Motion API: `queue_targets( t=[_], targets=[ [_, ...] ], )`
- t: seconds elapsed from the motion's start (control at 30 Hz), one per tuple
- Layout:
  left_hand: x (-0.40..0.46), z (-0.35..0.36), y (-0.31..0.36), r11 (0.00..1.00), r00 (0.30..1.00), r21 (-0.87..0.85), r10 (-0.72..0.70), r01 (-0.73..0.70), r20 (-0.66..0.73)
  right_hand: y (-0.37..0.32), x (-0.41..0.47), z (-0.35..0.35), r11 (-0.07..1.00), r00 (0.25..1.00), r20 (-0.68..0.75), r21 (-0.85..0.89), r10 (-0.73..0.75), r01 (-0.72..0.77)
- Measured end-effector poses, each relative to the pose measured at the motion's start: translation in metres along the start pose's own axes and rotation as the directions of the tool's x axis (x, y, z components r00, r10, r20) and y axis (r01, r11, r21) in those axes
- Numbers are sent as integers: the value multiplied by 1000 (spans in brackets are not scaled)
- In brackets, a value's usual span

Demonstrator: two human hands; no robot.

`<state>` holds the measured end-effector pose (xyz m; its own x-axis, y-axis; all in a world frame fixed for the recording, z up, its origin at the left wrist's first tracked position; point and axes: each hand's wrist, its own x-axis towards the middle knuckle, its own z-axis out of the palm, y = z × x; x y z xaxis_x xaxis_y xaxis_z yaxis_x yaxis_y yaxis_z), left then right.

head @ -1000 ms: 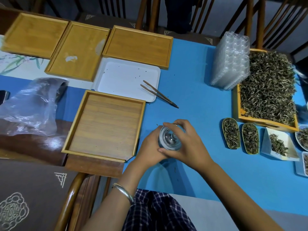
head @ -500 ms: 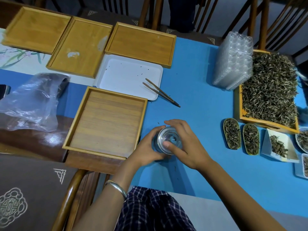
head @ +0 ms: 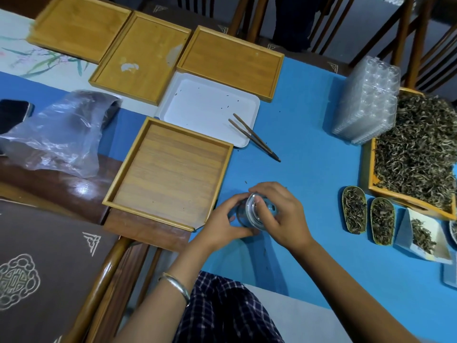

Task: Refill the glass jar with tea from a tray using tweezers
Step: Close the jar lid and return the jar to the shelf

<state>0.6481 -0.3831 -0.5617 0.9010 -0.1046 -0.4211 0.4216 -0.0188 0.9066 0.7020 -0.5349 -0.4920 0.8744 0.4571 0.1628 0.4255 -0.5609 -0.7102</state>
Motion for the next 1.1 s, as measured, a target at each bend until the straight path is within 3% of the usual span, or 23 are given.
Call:
queue_targets(
  t=[1.1],
  targets=[
    [4, 0, -6, 998, 1000, -59, 21, -21, 0, 1, 13, -7, 998, 991, 130, 65, -36, 27]
  ],
)
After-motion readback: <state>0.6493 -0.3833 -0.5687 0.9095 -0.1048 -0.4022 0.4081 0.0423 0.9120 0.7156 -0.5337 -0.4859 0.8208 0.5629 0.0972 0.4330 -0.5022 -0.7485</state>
